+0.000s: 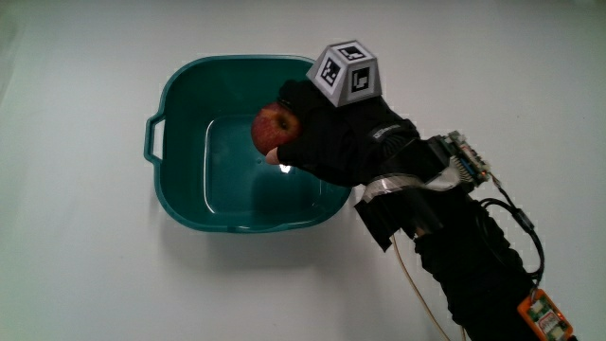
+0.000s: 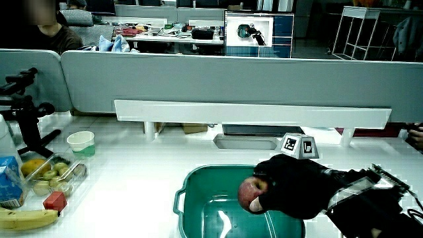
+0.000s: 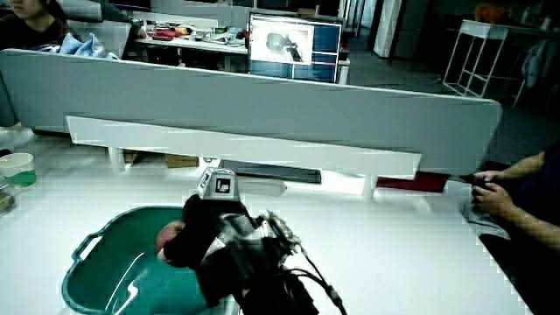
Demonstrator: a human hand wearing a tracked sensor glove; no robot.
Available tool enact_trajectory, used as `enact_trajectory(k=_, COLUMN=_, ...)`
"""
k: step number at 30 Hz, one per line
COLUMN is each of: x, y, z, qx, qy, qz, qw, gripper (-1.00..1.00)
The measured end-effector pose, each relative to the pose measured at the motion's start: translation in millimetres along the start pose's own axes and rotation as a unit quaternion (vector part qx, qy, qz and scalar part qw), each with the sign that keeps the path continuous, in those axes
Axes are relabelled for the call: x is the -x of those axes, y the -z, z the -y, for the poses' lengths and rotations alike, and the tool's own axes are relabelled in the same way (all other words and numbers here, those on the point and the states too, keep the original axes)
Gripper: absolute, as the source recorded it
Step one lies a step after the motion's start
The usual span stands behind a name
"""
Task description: Place apple into plate
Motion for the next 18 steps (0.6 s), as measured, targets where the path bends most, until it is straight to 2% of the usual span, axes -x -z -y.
enact_trajectory(k=2, x=3.3, y=4.8, z=-4.4, qx=0.008, qy=-0.005, qz=-0.004, qw=0.9999, gripper=0.00)
enact_trajectory(k=3, x=4.3, y=8.1, z=-7.1, qx=0.008, qy=0.000, qz=0.009, qw=0.9999, gripper=0.00)
enact_trajectory(k=5, x=5.3, y=15.6, z=-12.3, qx=0.021, qy=-0.003, qz=0.002, qw=0.9998, gripper=0.00)
enact_trajectory(k=10, x=6.5, y=34.0, z=-26.2, qx=0.039, qy=0.008, qz=0.013, qw=0.9991, gripper=0.00)
enact_trajectory(k=11, x=8.1, y=35.8, z=-27.2, qx=0.046, qy=0.004, qz=0.008, qw=0.9989, gripper=0.00)
enact_trajectory(k=18, x=12.7, y=50.6, z=-38.5, qx=0.066, qy=0.018, qz=0.028, qw=0.9972, gripper=0.00)
